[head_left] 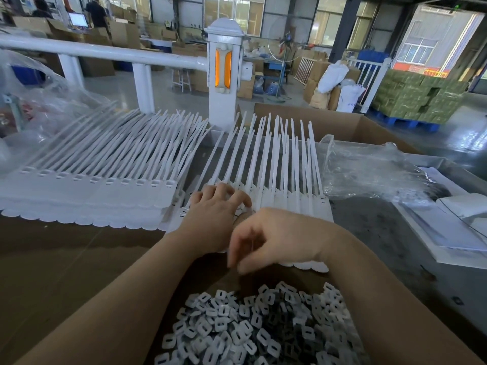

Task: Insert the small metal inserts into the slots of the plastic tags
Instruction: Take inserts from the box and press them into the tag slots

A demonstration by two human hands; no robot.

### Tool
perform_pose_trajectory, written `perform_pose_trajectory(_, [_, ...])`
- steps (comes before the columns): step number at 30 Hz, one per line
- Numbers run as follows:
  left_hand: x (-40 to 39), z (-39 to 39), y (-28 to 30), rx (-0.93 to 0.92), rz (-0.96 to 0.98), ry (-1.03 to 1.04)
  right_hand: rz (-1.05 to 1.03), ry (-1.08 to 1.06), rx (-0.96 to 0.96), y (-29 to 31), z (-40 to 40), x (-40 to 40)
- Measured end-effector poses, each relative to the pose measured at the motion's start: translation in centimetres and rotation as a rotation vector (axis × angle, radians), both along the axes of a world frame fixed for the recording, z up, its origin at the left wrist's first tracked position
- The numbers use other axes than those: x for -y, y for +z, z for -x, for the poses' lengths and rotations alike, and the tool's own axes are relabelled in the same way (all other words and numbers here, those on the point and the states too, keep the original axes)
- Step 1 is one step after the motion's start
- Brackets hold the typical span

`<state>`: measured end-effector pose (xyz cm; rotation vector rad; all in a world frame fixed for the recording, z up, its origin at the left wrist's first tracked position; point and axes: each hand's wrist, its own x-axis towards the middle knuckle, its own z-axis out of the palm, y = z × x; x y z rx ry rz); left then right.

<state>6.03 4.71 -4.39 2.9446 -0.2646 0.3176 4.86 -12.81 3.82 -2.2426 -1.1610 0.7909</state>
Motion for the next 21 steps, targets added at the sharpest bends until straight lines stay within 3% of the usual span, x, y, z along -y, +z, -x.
perform_pose_trajectory(3, [0.2,-0.1,0.1,0.015,0.047,0.025,0.035,0.119,0.015,0.0,1.4,-1.7])
perform_pose_trajectory(21, [0.3,-0.5,-0.6,0.090,0.109,0.005,0.146,0.153,0.166,-0.7,2.5,-2.9])
